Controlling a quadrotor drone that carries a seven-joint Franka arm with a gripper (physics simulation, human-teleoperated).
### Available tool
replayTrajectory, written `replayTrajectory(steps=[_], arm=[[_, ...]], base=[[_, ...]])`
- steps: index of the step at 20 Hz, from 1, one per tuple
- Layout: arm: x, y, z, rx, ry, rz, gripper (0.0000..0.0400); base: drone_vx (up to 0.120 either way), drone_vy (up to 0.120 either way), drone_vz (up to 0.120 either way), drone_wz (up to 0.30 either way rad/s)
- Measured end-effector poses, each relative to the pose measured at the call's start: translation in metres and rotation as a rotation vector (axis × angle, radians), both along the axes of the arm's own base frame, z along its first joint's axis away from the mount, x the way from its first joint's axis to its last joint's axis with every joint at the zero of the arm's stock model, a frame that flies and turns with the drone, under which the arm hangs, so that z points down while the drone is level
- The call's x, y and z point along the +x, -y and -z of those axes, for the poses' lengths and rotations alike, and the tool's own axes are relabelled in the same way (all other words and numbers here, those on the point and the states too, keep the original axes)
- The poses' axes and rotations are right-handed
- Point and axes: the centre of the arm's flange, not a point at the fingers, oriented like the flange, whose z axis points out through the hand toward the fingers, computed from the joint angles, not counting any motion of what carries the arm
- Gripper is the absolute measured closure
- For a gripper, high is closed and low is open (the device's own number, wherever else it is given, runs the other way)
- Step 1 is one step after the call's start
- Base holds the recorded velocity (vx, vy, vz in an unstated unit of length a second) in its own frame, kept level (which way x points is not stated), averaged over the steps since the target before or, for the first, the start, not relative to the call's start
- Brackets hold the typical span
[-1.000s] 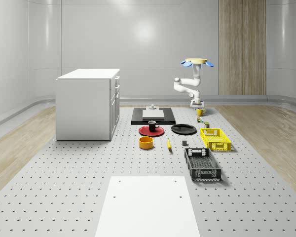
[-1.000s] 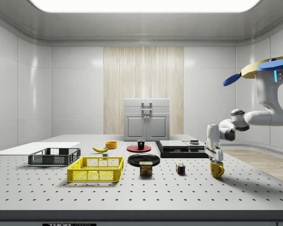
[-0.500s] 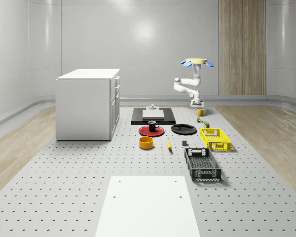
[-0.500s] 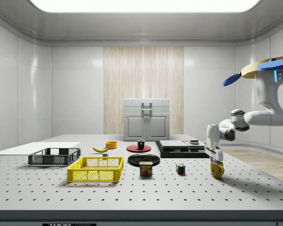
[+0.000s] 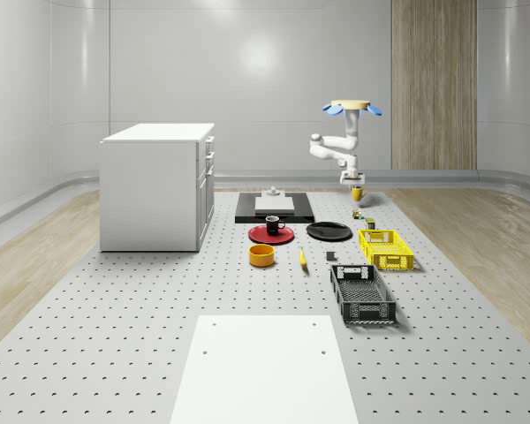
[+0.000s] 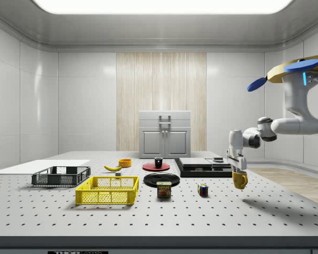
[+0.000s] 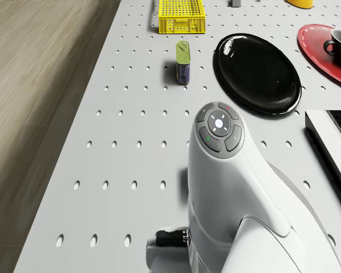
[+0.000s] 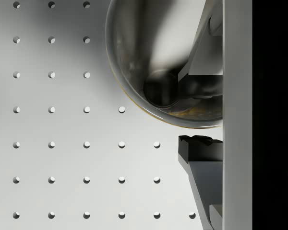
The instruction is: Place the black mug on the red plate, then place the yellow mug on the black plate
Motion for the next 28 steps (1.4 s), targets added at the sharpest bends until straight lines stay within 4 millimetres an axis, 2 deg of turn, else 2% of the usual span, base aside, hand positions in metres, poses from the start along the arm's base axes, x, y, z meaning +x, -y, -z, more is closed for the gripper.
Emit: replayTrajectory(steps=[28], arm=[[0.0,0.0,0.0061,0.0,0.0,0.0,0.029]], base=[[0.12,-0.12,0.004,0.0]])
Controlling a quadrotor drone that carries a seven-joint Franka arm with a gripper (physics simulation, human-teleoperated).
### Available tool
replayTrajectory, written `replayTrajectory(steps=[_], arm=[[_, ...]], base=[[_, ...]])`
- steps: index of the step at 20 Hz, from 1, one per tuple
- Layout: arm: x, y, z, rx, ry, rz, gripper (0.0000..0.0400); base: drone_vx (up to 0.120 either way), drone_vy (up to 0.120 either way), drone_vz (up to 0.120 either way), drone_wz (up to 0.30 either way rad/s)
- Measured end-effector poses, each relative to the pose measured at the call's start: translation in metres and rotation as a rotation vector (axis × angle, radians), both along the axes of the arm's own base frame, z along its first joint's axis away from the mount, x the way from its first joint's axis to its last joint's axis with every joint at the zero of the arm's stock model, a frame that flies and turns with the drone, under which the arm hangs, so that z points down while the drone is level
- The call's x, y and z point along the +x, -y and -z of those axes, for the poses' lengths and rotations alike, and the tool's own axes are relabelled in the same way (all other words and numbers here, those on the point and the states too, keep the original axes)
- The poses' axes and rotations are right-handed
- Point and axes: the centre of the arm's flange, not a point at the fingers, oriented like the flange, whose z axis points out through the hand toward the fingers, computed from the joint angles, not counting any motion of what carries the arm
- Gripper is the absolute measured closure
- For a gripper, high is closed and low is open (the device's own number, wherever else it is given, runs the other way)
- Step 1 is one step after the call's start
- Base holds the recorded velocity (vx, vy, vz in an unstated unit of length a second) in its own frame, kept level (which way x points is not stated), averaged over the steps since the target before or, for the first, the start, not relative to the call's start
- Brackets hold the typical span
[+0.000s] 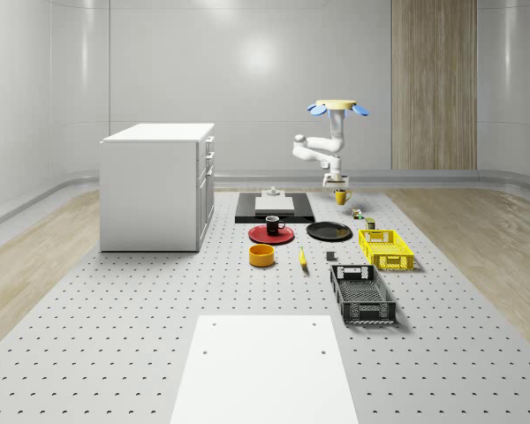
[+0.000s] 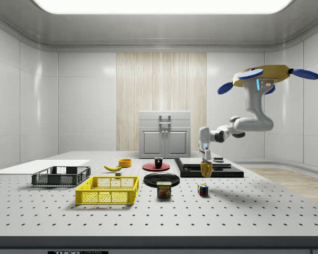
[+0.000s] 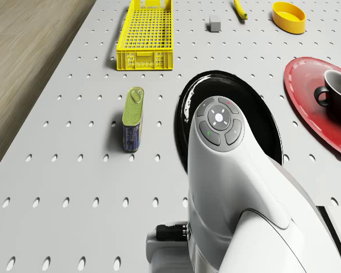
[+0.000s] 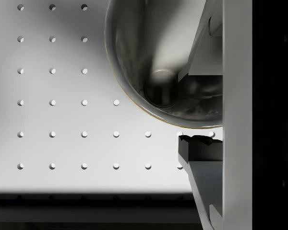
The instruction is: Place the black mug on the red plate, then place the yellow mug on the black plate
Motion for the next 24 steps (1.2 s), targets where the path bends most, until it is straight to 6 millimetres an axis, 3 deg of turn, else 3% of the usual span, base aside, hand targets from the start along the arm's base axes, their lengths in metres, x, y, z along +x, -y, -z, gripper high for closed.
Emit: replayTrajectory(steps=[21,24], arm=[[0.0,0.0,0.0,0.0,0.0,0.0,0.029],[0.0,0.0,0.0,0.0,0.0,0.0,0.029]], base=[[0.12,-0.12,0.0,0.0],[0.12,-0.013,0.0,0.0]])
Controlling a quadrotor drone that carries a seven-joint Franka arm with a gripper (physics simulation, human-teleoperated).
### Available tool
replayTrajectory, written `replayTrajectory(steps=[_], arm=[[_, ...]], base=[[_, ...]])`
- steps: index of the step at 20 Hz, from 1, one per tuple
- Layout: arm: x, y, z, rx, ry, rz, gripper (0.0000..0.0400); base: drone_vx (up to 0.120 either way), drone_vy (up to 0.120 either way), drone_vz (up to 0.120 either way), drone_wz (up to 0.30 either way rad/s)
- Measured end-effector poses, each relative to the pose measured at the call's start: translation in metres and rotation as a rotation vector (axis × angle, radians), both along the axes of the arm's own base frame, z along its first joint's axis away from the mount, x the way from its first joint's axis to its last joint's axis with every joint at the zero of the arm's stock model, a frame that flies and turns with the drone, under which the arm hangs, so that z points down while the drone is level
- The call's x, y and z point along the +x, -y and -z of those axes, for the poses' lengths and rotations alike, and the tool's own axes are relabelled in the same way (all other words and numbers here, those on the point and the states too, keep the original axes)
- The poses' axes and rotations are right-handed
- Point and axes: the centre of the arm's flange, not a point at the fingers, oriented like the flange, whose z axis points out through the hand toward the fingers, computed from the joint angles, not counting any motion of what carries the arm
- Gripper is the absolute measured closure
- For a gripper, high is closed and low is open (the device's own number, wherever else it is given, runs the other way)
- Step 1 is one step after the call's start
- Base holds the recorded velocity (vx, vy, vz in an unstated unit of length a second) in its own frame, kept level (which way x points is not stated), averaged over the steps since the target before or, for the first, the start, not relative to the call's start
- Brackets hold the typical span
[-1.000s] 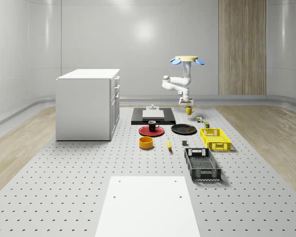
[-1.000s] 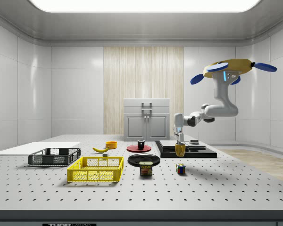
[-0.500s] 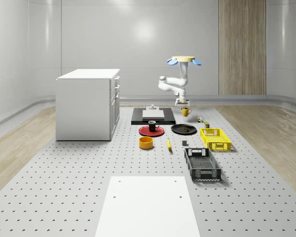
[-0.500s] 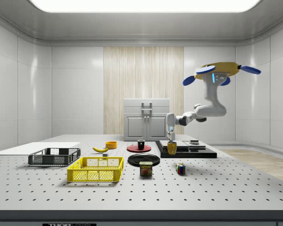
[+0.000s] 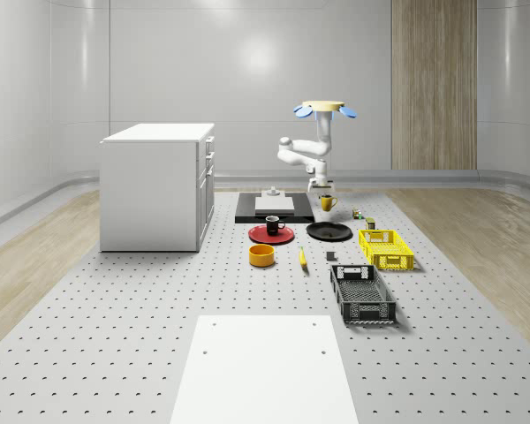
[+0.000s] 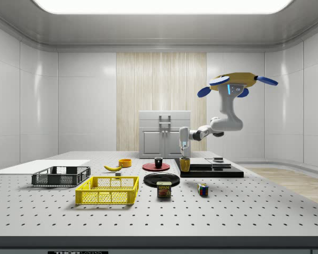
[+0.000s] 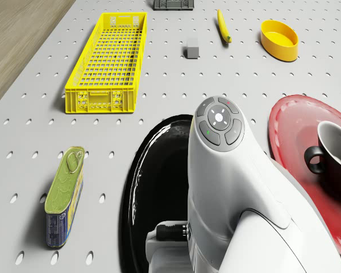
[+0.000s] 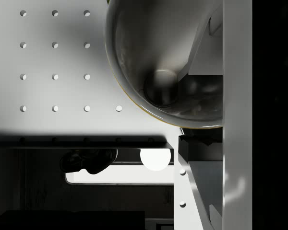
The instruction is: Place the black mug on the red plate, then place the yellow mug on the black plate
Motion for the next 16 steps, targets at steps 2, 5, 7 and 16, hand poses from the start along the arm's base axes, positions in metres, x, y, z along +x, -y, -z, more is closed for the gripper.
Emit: replayTrajectory(steps=[2,5,7,16], arm=[[0.0,0.0,0.0,0.0,0.0,0.0,0.029],[0.0,0.0,0.0,0.0,0.0,0.0,0.029],[0.0,0.0,0.0,0.0,0.0,0.0,0.029],[0.0,0.0,0.0,0.0,0.0,0.0,0.029]], base=[[0.12,0.0,0.0,0.0],[0.12,0.0,0.0,0.0],[0.12,0.0,0.0,0.0],[0.12,-0.013,-0.076,0.0]])
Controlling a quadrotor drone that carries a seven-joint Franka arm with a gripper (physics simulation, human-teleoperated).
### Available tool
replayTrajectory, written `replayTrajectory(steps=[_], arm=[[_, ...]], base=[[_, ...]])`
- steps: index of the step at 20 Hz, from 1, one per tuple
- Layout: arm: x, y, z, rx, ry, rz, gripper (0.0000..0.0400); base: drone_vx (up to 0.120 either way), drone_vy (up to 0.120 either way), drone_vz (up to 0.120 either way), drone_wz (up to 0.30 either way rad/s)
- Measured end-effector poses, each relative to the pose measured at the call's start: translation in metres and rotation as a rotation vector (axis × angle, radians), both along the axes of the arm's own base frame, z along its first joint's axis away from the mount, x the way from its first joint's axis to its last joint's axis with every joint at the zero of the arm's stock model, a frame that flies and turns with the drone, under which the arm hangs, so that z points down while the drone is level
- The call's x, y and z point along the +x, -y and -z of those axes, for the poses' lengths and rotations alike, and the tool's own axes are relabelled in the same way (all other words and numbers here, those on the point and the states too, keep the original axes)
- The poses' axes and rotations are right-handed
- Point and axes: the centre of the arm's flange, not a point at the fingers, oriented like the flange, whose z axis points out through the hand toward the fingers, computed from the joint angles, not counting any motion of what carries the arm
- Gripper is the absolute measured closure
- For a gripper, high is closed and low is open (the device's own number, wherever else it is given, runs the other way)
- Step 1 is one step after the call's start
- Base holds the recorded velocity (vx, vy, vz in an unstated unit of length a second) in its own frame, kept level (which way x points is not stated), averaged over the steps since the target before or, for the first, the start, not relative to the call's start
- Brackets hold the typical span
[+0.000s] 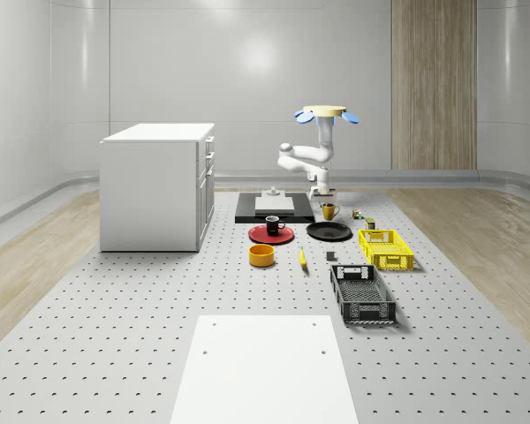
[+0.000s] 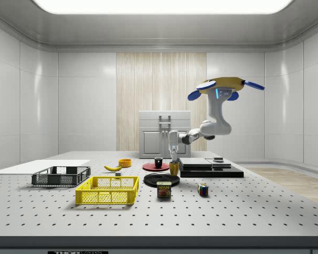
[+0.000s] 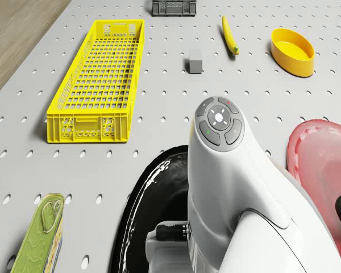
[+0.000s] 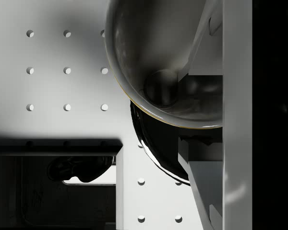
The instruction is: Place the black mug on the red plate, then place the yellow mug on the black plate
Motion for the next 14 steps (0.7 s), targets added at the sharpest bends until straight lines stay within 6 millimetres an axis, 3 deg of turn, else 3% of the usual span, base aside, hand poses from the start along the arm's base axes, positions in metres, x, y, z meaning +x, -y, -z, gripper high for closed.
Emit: replayTrajectory(steps=[2,14], arm=[[0.0,0.0,0.0,0.0,0.0,0.0,0.029],[0.0,0.0,-0.0001,0.0,0.0,0.0,0.029]], base=[[0.12,-0.08,0.0,0.0],[0.113,0.0,0.0,0.0]])
